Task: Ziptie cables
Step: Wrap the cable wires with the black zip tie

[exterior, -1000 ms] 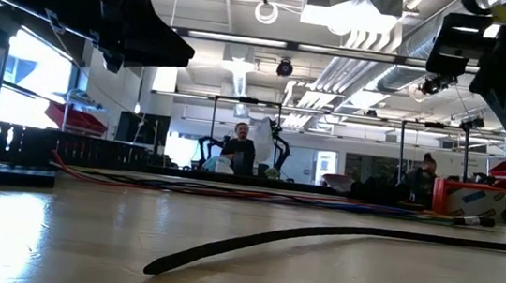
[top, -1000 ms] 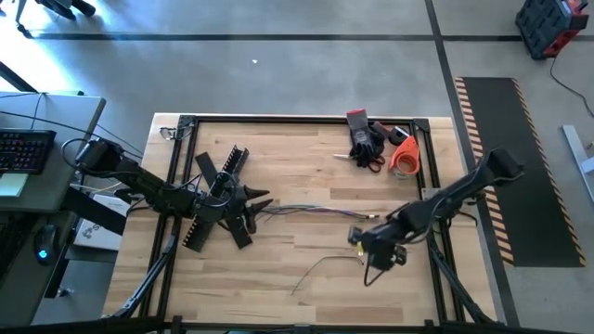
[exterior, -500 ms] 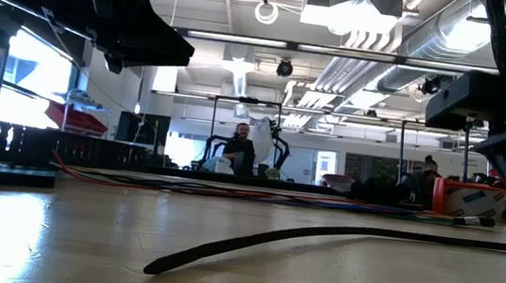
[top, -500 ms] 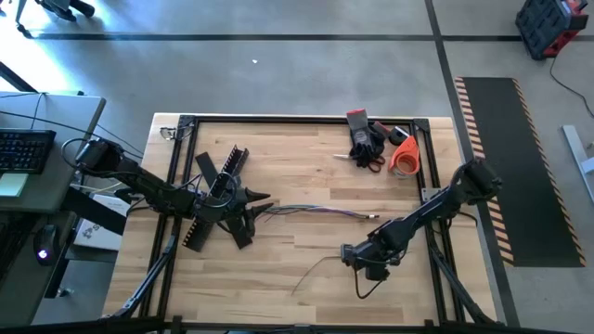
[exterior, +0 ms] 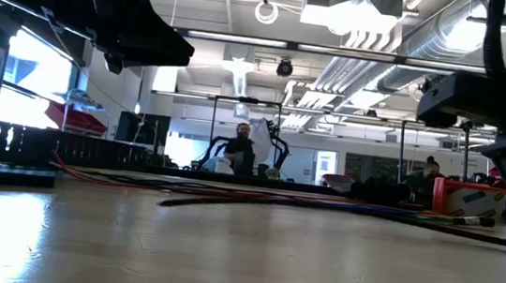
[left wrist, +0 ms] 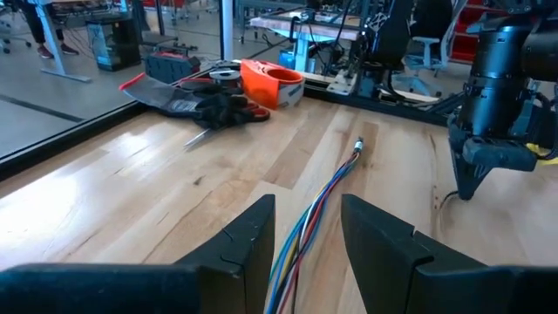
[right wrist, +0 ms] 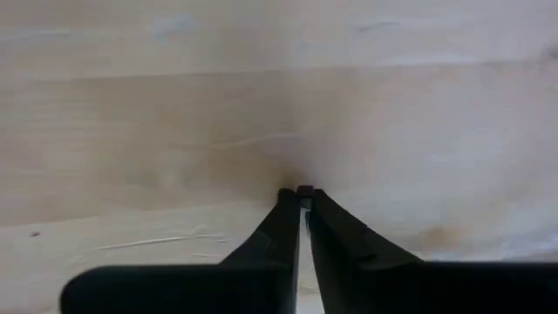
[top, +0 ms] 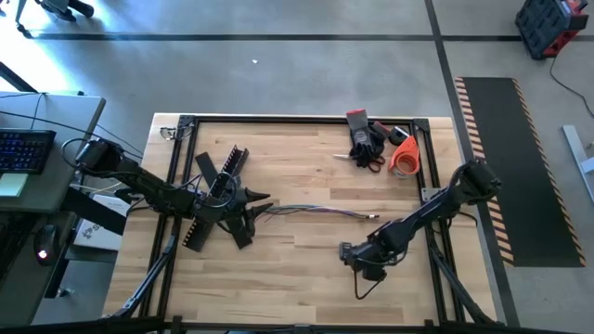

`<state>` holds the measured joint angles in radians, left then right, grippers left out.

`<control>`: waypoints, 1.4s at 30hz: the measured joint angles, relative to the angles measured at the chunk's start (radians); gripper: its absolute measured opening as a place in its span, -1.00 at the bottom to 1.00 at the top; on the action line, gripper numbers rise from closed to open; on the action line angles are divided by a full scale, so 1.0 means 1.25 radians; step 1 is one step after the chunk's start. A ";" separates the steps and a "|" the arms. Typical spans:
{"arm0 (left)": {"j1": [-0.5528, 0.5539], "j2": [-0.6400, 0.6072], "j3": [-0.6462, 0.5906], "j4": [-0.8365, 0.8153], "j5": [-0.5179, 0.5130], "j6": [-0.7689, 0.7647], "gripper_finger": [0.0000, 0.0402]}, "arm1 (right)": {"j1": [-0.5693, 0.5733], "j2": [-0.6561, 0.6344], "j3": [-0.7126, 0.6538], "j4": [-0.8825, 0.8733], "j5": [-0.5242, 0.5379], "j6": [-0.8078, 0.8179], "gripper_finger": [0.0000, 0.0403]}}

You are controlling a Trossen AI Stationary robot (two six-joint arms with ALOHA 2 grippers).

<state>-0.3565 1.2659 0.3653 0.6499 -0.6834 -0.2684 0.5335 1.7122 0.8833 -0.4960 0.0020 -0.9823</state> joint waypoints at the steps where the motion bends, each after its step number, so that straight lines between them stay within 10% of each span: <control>1: 0.000 0.000 0.000 0.003 0.000 0.000 -0.43 | 0.001 0.000 0.000 0.010 0.019 0.012 -0.96; 11: -0.052 0.000 0.001 0.079 -0.044 0.081 -0.43 | 0.020 -0.092 0.031 0.077 0.236 0.078 -1.00; 25: -0.113 0.093 0.094 0.064 -0.148 0.223 -0.43 | -0.157 -0.341 0.060 0.231 -0.201 0.831 -1.00; 35: -0.022 0.259 0.176 0.063 -0.004 0.271 -0.33 | -0.164 -0.356 -0.049 0.485 -0.342 1.176 -1.00; 42: 0.080 0.266 0.185 -0.024 0.195 0.294 -0.08 | -0.115 -0.359 -0.286 0.919 -0.126 1.368 -1.00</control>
<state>-0.2569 1.5981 0.5968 0.6196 -0.4393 0.0986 0.3896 1.2630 0.5253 0.6533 -0.1560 0.7274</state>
